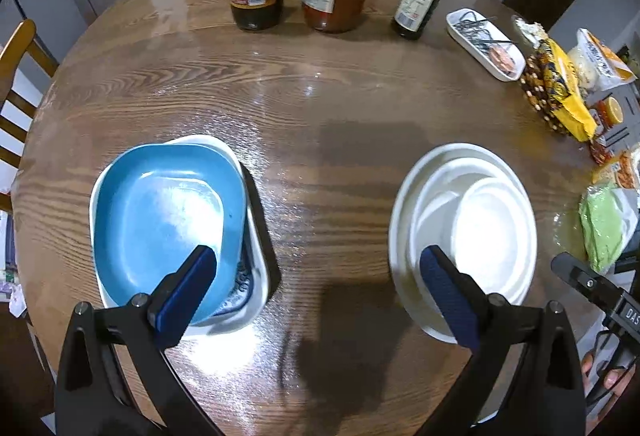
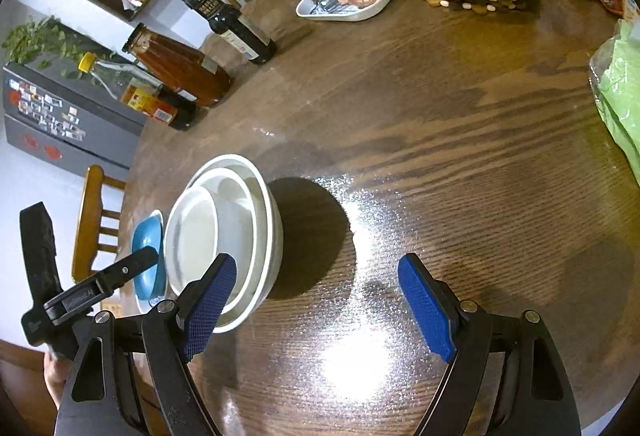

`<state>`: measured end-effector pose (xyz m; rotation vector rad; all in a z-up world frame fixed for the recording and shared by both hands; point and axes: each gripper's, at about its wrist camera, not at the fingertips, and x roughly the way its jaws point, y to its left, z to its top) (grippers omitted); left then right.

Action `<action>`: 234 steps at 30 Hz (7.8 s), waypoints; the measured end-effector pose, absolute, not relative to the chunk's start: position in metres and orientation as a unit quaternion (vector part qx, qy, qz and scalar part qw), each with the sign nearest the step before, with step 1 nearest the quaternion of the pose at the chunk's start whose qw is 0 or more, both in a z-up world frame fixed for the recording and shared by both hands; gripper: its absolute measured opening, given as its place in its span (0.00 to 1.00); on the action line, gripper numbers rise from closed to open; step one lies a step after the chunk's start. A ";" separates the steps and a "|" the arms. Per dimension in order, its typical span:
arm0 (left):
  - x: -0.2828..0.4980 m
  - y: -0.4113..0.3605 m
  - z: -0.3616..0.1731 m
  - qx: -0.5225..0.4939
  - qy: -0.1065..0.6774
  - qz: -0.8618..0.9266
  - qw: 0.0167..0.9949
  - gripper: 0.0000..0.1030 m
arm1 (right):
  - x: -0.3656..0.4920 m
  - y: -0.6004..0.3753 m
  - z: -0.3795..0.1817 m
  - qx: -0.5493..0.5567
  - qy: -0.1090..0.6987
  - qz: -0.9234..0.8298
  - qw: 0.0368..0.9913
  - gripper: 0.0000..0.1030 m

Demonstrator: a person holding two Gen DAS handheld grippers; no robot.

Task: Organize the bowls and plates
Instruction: 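Grasp the rim of the nested white bowl stack with the right gripper, then lift the bowl stack and carry it over the blue plate stack, then lower the bowl stack onto the blue plates with the right gripper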

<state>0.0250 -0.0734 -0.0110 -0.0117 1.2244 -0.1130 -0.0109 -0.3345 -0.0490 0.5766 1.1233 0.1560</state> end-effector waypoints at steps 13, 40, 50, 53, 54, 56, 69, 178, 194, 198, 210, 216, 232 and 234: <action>0.038 -0.077 -0.023 0.028 0.586 -0.032 0.809 0.99 | -0.003 -0.337 -0.062 0.258 0.552 0.068 0.790 0.81; 0.044 -0.091 -0.031 0.082 0.593 -0.033 0.801 0.98 | 0.016 -0.318 -0.072 0.223 0.572 0.049 0.788 0.81; 0.033 -0.096 -0.028 0.075 0.564 -0.050 0.821 0.75 | 0.013 -0.309 -0.065 0.188 0.548 0.044 0.814 0.74; 0.028 -0.102 -0.026 0.077 0.554 -0.055 0.827 0.66 | 0.010 -0.306 -0.061 0.189 0.541 0.055 0.818 0.63; 0.027 -0.103 -0.026 0.077 0.551 -0.055 0.829 0.65 | 0.009 -0.303 -0.059 0.184 0.539 0.056 0.820 0.61; 0.025 -0.106 -0.026 0.071 0.546 -0.062 0.832 0.52 | 0.008 -0.300 -0.057 0.179 0.535 0.061 0.823 0.52; 0.018 -0.122 -0.027 0.075 0.526 -0.090 0.842 0.12 | 0.007 -0.286 -0.050 0.168 0.527 0.091 0.828 0.22; 0.009 0.081 -0.008 0.015 0.497 0.043 0.867 0.04 | 0.035 -0.065 -0.038 0.099 0.539 0.204 0.811 0.13; 0.031 0.065 -0.007 0.057 0.484 0.023 0.873 0.04 | 0.056 -0.081 -0.045 0.144 0.541 0.171 0.811 0.13; 0.039 0.059 -0.009 0.057 0.487 0.015 0.871 0.04 | 0.059 -0.088 -0.044 0.148 0.535 0.160 0.816 0.13; 0.060 0.038 -0.010 0.070 0.484 -0.009 0.872 0.04 | 0.074 -0.106 -0.040 0.149 0.525 0.131 0.828 0.13; 0.067 0.034 -0.010 0.073 0.486 -0.015 0.871 0.04 | 0.080 -0.111 -0.039 0.146 0.524 0.124 0.830 0.13; 0.075 0.030 -0.010 0.075 0.492 -0.017 0.867 0.05 | 0.089 -0.112 -0.035 0.126 0.526 0.122 0.832 0.13; 0.076 0.030 -0.010 0.075 0.494 -0.017 0.866 0.05 | 0.089 -0.112 -0.035 0.125 0.526 0.122 0.832 0.13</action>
